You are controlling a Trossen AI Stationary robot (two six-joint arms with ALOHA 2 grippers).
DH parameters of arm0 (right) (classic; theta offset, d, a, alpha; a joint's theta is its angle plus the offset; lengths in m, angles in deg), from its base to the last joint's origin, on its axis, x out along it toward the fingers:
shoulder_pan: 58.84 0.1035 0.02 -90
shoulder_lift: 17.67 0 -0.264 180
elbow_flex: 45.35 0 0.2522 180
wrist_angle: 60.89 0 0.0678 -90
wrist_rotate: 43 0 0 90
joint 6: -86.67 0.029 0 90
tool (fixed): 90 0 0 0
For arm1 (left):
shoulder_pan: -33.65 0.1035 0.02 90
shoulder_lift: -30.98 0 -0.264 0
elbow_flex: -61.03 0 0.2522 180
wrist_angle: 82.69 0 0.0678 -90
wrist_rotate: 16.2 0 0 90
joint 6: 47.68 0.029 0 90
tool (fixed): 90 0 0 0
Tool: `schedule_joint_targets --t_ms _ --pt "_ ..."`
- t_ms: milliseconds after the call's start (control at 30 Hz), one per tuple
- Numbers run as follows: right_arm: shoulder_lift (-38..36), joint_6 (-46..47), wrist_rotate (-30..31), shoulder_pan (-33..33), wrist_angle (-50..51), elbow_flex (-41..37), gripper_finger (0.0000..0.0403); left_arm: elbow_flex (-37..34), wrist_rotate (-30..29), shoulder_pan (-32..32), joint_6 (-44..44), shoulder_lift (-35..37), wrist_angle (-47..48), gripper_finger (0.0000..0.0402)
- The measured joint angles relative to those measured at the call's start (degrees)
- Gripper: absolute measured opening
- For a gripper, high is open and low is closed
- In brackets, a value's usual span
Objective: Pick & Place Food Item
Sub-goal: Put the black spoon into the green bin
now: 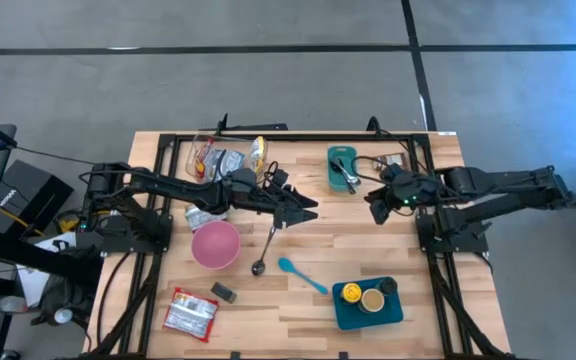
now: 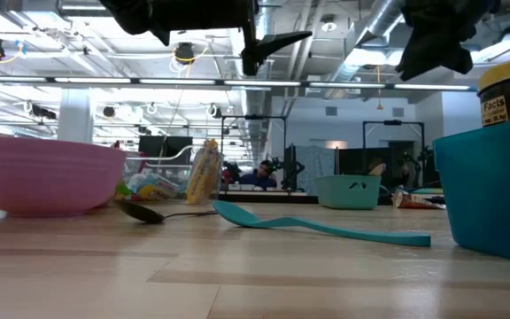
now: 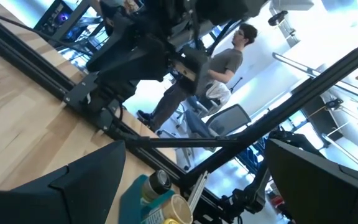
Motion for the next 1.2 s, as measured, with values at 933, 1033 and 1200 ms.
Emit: schedule_joint_targets --t_ms 933,1033,1200 --pt "0.0 1.2 0.5 0.0 3.4 0.0 0.0091 0.0 -0.6 -10.0 20.7 6.3 -1.9 0.0379" --pt "0.0 1.2 0.5 0.0 3.4 0.0 0.0091 0.0 -0.7 -10.5 19.6 7.2 -2.1 0.0379" --pt "0.0 1.2 0.5 0.0 3.3 0.0 0.0091 0.0 -0.7 -10.6 16.3 8.9 -3.6 0.0379"
